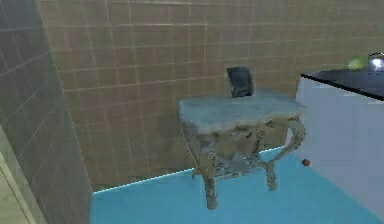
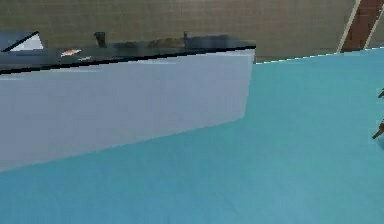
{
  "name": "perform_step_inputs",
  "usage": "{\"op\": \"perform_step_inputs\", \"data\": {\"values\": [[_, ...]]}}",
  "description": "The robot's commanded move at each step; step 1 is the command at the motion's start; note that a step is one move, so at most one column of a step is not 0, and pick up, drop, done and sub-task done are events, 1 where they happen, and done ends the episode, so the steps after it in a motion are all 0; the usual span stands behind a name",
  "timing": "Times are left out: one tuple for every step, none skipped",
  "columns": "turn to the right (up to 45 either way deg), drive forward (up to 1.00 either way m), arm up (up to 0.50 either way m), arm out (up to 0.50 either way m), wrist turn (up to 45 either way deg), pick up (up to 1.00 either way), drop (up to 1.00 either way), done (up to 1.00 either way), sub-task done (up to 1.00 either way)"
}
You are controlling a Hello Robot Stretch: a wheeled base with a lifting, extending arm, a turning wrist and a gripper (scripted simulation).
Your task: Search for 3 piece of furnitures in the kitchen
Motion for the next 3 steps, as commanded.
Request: {"op": "perform_step_inputs", "data": {"values": [[0.0, 0.40, 0.00, 0.00, 0.0, 0.00, 0.00, 0.00, 0.00], [18.0, 0.00, 0.00, 0.00, 0.0, 0.00, 0.00, 0.00, 0.00], [0.0, 0.00, 0.00, 0.00, 0.0, 0.00, 0.00, 0.00, 1.00]]}}
